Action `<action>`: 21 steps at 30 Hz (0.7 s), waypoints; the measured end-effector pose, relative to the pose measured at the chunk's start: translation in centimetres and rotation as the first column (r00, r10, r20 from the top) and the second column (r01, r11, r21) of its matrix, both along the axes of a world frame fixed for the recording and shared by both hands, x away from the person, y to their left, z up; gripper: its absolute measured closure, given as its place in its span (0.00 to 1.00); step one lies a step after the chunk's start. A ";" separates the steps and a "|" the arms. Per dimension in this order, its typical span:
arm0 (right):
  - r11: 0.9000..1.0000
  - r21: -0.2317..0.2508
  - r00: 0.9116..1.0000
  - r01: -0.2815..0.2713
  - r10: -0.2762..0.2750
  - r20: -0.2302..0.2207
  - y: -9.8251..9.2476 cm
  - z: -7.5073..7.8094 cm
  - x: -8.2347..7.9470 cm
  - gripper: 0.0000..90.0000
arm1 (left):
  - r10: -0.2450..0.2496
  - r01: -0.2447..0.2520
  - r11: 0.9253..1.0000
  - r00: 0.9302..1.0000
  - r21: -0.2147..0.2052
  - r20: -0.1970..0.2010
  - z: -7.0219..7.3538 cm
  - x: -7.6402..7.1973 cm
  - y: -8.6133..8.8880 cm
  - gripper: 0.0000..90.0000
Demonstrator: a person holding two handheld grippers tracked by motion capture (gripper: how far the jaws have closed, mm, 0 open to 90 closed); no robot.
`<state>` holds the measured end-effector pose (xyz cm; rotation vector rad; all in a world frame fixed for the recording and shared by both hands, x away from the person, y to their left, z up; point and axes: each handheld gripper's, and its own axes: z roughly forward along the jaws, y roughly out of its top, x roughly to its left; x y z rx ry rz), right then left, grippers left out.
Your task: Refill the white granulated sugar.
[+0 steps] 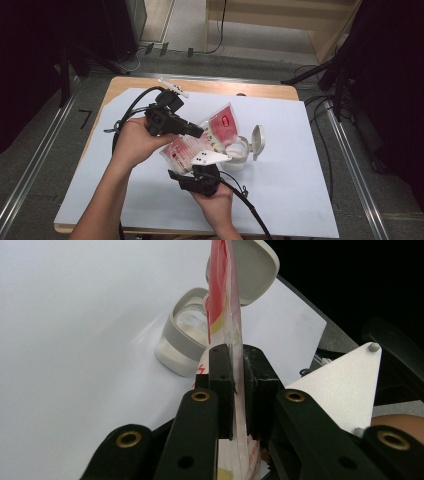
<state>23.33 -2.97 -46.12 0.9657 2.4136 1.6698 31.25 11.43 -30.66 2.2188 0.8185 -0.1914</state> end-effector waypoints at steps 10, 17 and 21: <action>0.999 0.006 0.999 0.032 -0.032 -0.024 -0.6 -0.4 0.5 0.63 | 0.011 -0.011 1.000 1.000 -0.026 -0.005 -0.4 0.0 1.4 0.95; 0.998 0.012 0.998 0.062 -0.061 -0.032 -1.2 -0.5 0.8 0.62 | 0.005 -0.005 1.000 1.000 -0.017 0.008 -0.6 -0.1 2.3 0.95; 0.996 -0.015 0.996 0.084 -0.085 -0.013 -1.6 -0.6 1.0 0.62 | -0.009 0.009 1.000 1.000 -0.028 0.001 -0.7 -0.2 2.5 0.95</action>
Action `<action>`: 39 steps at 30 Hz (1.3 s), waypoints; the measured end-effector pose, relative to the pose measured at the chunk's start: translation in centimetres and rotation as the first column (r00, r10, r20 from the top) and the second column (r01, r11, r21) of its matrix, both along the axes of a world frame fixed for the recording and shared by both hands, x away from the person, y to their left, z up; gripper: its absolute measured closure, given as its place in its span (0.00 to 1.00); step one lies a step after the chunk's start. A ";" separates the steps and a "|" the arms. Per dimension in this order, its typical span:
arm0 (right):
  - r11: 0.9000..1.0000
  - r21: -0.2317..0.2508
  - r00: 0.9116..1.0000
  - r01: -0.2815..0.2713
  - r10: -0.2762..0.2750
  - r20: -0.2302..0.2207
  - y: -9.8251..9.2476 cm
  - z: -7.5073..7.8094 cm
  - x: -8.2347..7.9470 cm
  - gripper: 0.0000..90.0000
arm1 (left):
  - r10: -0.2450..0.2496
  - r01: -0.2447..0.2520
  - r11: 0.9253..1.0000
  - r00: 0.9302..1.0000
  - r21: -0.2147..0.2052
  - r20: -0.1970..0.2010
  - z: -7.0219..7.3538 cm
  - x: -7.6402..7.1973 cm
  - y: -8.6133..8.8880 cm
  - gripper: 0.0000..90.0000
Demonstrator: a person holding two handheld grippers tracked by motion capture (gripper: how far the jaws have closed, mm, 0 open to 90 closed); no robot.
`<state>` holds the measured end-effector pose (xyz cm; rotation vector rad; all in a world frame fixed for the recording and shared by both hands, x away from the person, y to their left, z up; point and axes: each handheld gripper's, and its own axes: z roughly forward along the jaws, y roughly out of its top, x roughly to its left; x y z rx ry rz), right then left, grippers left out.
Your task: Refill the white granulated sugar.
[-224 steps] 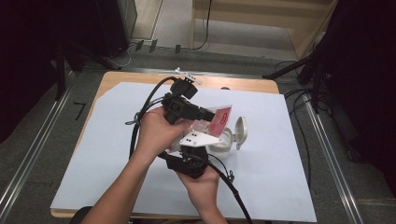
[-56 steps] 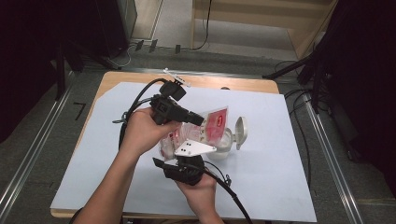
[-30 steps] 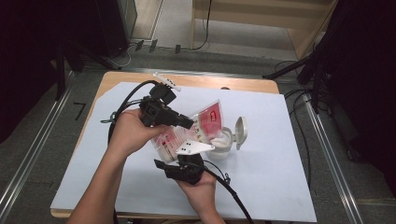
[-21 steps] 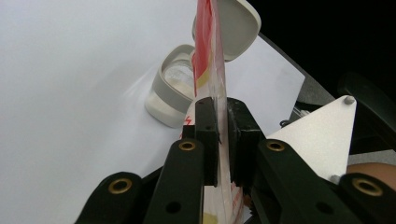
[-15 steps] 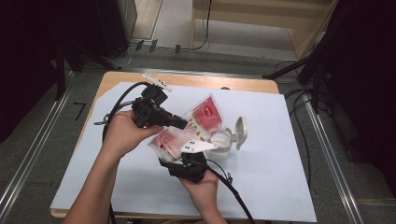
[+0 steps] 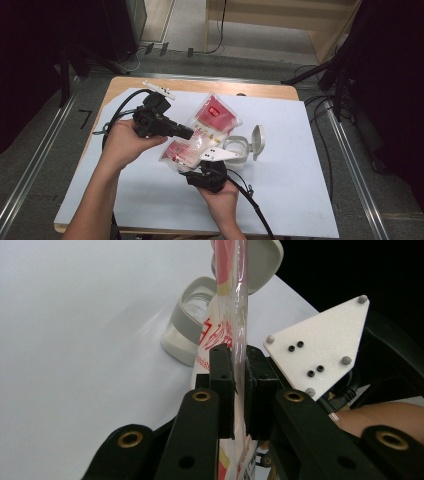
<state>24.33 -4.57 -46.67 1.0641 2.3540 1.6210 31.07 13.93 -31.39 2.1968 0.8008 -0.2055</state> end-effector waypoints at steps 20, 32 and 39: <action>0.997 -0.072 0.999 0.024 -0.023 0.027 -1.2 0.6 0.5 0.60 | -0.043 0.043 0.999 0.998 -0.013 0.051 0.4 -0.7 0.8 0.98; 0.996 -0.068 0.998 -0.062 0.062 0.003 -0.3 1.1 1.0 0.61 | 0.005 -0.001 1.000 0.990 -0.030 0.139 2.6 -1.8 1.1 1.00; 0.996 -0.056 0.998 -0.068 0.068 -0.011 -1.0 1.3 1.5 0.60 | 0.062 -0.061 0.998 0.988 -0.009 0.139 1.7 -0.6 2.4 1.00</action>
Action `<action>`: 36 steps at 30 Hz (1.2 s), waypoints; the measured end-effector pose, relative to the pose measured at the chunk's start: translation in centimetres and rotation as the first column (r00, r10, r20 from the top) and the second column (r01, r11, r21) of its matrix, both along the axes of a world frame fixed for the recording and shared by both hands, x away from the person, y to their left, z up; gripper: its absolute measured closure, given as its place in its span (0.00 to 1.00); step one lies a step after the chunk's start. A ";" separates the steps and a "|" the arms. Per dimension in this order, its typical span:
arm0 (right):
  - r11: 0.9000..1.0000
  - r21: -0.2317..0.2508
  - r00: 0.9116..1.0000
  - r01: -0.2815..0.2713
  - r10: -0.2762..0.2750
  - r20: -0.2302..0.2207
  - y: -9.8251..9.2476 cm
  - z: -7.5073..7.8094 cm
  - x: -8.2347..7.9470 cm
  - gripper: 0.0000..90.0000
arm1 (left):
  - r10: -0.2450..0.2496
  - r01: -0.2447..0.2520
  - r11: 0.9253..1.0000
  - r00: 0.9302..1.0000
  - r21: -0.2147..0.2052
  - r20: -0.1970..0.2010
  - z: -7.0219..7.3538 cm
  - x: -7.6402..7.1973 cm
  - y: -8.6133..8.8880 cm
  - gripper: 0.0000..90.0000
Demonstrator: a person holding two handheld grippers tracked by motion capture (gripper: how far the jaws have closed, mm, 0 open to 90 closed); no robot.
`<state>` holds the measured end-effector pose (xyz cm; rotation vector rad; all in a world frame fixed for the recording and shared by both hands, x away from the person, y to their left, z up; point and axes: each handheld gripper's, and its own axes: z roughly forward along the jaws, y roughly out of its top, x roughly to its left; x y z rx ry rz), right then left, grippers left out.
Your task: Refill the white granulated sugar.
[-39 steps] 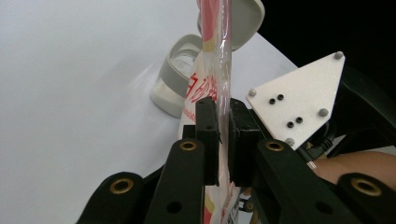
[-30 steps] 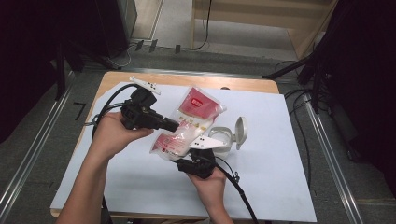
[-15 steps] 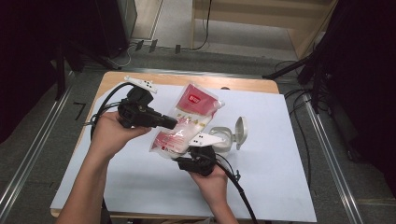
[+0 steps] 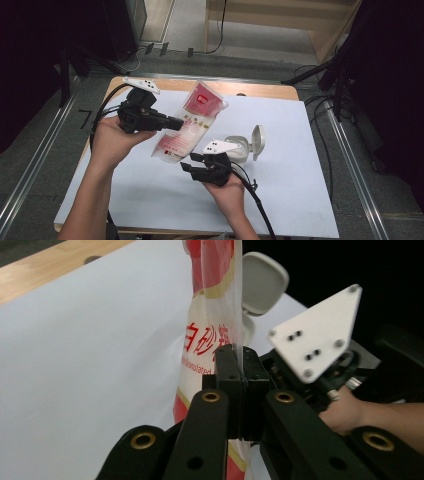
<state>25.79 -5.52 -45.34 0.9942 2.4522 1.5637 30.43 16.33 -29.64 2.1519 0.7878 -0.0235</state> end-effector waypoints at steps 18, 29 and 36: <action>0.990 -0.005 0.990 -0.138 0.138 -0.013 -1.9 -0.3 1.2 0.55 | 0.017 -0.017 1.000 1.000 -0.011 0.026 -3.9 4.8 0.4 1.00; 0.976 -0.042 0.977 -0.214 0.213 -0.026 -2.9 -0.7 1.7 0.55 | 0.042 -0.042 0.999 0.999 0.013 0.014 -6.5 6.9 -0.1 1.00; 0.975 -0.025 0.974 -0.222 0.221 -0.051 -4.2 -1.1 1.7 0.56 | 0.062 -0.062 0.998 0.998 0.013 -0.003 -8.4 7.7 -0.2 1.00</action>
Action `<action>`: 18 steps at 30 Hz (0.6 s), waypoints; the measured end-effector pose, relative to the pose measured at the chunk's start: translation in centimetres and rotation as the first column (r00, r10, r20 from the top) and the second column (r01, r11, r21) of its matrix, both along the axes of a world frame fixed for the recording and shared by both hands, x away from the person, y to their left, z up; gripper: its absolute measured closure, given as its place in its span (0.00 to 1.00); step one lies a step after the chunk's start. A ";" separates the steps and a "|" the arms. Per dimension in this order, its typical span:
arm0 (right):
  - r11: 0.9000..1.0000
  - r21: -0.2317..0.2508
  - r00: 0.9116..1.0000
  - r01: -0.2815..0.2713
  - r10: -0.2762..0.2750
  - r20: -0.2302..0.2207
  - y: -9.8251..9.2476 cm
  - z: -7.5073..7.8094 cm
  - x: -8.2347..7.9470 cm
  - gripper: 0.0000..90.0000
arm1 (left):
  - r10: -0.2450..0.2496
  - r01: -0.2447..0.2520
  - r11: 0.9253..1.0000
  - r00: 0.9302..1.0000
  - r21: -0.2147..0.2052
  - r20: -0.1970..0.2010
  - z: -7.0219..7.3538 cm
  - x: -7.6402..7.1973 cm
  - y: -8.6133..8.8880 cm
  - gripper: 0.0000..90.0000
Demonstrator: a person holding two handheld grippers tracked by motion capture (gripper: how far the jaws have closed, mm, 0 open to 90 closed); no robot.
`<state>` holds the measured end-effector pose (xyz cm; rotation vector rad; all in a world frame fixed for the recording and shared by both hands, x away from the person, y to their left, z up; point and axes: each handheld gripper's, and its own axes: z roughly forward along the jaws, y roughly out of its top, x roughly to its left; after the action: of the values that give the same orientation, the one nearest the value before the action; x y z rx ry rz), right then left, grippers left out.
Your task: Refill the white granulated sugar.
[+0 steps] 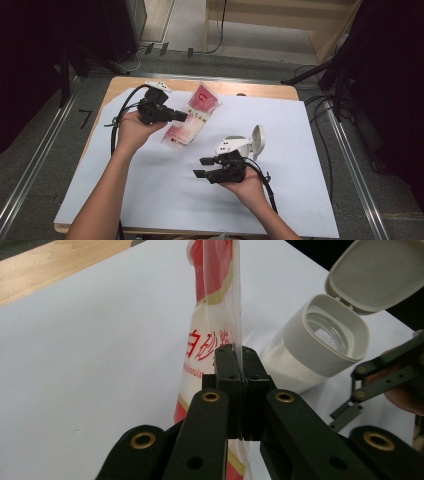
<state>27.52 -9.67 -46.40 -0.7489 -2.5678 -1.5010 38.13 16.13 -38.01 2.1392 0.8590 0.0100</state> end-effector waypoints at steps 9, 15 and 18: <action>1.000 0.005 0.999 0.013 -0.013 0.034 -1.9 0.4 -0.6 0.57 | 0.000 -0.001 0.999 0.999 -0.034 -0.041 -1.8 0.5 0.4 1.00; 0.999 0.007 0.999 0.035 -0.035 0.013 -2.7 0.1 -1.1 0.57 | -0.009 0.008 0.999 1.000 -0.035 -0.029 -1.9 0.1 0.9 1.00; 0.999 -0.016 0.999 0.042 -0.042 0.019 -3.2 0.1 -1.3 0.57 | -0.015 0.015 1.000 1.000 -0.014 -0.012 -1.8 -0.4 1.1 1.00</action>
<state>26.21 -12.83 -46.33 -0.7996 -2.5963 -1.5081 37.72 17.26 -39.76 2.1346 0.8475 -0.0167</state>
